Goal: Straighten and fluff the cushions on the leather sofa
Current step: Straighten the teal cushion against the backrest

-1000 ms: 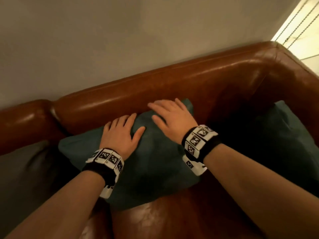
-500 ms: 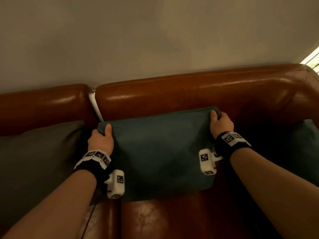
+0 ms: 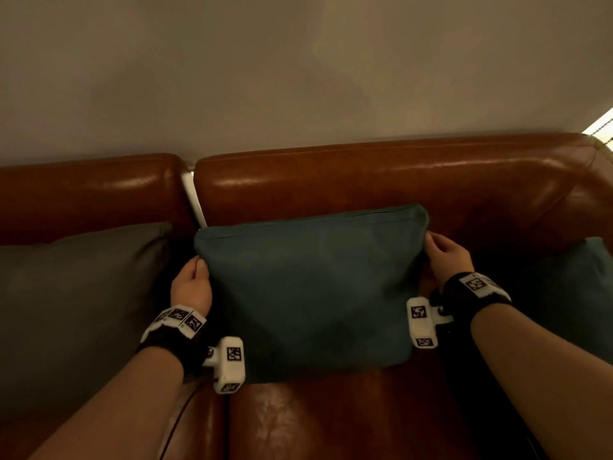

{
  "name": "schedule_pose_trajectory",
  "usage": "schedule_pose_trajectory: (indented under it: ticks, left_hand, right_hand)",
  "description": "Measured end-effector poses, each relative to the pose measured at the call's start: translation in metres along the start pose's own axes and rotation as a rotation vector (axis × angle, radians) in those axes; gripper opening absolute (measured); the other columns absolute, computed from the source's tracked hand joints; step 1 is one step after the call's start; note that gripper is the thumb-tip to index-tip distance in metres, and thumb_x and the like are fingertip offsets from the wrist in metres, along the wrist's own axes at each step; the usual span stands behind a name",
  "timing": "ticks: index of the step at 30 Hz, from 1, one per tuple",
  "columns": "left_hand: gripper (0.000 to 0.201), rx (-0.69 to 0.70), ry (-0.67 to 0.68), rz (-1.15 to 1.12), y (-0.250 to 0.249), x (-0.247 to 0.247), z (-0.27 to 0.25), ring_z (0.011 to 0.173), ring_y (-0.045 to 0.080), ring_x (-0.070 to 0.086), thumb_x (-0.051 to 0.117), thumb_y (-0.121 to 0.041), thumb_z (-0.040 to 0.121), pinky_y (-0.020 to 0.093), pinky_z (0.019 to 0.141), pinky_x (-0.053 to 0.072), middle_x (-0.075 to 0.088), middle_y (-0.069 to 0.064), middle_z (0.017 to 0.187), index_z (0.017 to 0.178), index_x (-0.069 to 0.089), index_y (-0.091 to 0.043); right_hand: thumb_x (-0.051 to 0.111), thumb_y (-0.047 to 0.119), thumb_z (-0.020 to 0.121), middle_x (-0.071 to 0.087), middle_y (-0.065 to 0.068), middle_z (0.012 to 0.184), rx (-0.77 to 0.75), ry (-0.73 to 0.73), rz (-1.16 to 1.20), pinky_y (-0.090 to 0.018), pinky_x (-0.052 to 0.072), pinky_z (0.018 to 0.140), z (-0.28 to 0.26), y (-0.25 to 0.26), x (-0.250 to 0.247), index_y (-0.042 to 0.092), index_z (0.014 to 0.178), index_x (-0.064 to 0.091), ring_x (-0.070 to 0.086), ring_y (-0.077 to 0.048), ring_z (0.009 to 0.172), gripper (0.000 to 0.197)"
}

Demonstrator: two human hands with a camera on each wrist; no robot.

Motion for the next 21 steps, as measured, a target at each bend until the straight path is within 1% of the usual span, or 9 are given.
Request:
schedule_pose_trajectory:
  ticks: [2, 5, 7, 10, 13, 15, 17, 18, 21]
  left_hand:
    - [0.040, -0.055, -0.049, -0.065, 0.004, -0.002, -0.001, 0.126, 0.028, 0.052, 0.051, -0.036, 0.098, 0.047, 0.110, 0.038, 0.058, 0.003, 0.137, 0.135, 0.056, -0.022]
    - [0.038, -0.161, -0.069, -0.186, 0.011, -0.008, 0.010, 0.116, 0.027, 0.060, 0.066, -0.035, 0.089, 0.047, 0.105, 0.045, 0.065, 0.002, 0.127, 0.126, 0.064, -0.026]
    - [0.037, -0.194, -0.047, -0.248, 0.014, -0.009, 0.017, 0.107, 0.025, 0.064, 0.072, -0.031, 0.086, 0.045, 0.100, 0.048, 0.069, 0.001, 0.117, 0.122, 0.066, -0.026]
    - [0.034, -0.154, -0.068, -0.302, 0.010, -0.011, 0.016, 0.100, 0.023, 0.066, 0.071, -0.025, 0.087, 0.040, 0.096, 0.051, 0.069, 0.002, 0.105, 0.120, 0.067, -0.022]
    - [0.029, -0.131, -0.068, -0.369, 0.017, -0.008, 0.004, 0.102, 0.019, 0.064, 0.057, -0.029, 0.096, 0.035, 0.095, 0.050, 0.068, 0.003, 0.115, 0.123, 0.064, -0.022]
    - [0.029, -0.149, -0.002, -0.342, 0.034, -0.001, 0.001, 0.110, 0.020, 0.061, 0.050, -0.040, 0.096, 0.039, 0.101, 0.046, 0.065, -0.001, 0.125, 0.122, 0.063, -0.037]
    - [0.027, -0.162, 0.056, -0.287, 0.060, 0.007, 0.009, 0.115, 0.020, 0.059, 0.056, -0.058, 0.082, 0.044, 0.105, 0.044, 0.065, -0.006, 0.127, 0.108, 0.066, -0.054]
    - [0.030, -0.173, 0.062, -0.270, 0.064, 0.010, 0.009, 0.117, 0.021, 0.058, 0.060, -0.059, 0.079, 0.044, 0.106, 0.043, 0.065, -0.007, 0.127, 0.108, 0.066, -0.054]
    - [0.032, -0.205, 0.024, -0.248, 0.056, 0.012, 0.002, 0.117, 0.019, 0.058, 0.064, -0.037, 0.089, 0.039, 0.108, 0.043, 0.066, -0.006, 0.123, 0.121, 0.067, -0.032]
  right_hand:
    - [0.061, 0.035, 0.095, 0.065, 0.001, 0.119, 0.000, -0.032, -0.005, -0.043, 0.049, 0.100, -0.002, 0.001, 0.001, 0.022, 0.127, 0.064, 0.060, -0.022, 0.111, 0.035]
    - [0.067, 0.036, 0.090, 0.069, -0.003, 0.118, 0.027, -0.135, -0.017, -0.036, 0.051, 0.091, 0.005, 0.004, -0.011, 0.023, 0.122, 0.068, 0.063, -0.027, 0.108, 0.034]
    - [0.069, 0.037, 0.089, 0.069, -0.004, 0.117, 0.023, -0.176, -0.029, -0.036, 0.050, 0.090, 0.008, 0.007, -0.019, 0.023, 0.118, 0.070, 0.063, -0.028, 0.107, 0.033]
    - [0.069, 0.036, 0.089, 0.070, -0.002, 0.113, 0.015, -0.165, 0.026, -0.038, 0.051, 0.092, 0.007, 0.008, -0.018, 0.024, 0.117, 0.071, 0.063, -0.026, 0.105, 0.031]
    - [0.060, 0.037, 0.095, 0.070, 0.002, 0.112, 0.064, -0.145, 0.193, -0.039, 0.053, 0.088, 0.002, -0.011, -0.017, 0.024, 0.121, 0.067, 0.065, -0.019, 0.101, 0.030]
    - [0.058, 0.041, 0.095, 0.070, 0.000, 0.118, 0.130, -0.094, 0.275, -0.042, 0.054, 0.088, 0.001, -0.036, -0.011, 0.026, 0.127, 0.063, 0.066, -0.022, 0.105, 0.035]
    - [0.061, 0.042, 0.094, 0.068, -0.001, 0.120, 0.160, 0.005, 0.267, -0.045, 0.053, 0.093, -0.004, -0.051, 0.003, 0.029, 0.129, 0.062, 0.065, -0.024, 0.107, 0.037]
    - [0.061, 0.038, 0.094, 0.068, -0.001, 0.119, 0.162, 0.048, 0.247, -0.045, 0.052, 0.095, -0.007, -0.051, 0.011, 0.028, 0.129, 0.062, 0.065, -0.025, 0.107, 0.036]
    - [0.064, 0.029, 0.093, 0.069, -0.004, 0.117, 0.160, 0.019, 0.141, -0.046, 0.052, 0.098, -0.004, -0.049, 0.019, 0.023, 0.124, 0.066, 0.064, -0.028, 0.108, 0.032]
Point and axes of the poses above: each hand's wrist, its own z-axis towards the middle knuckle, its own x-axis out of the palm, y = z × x, the point moved 9 cm from there along z, towards the middle knuckle
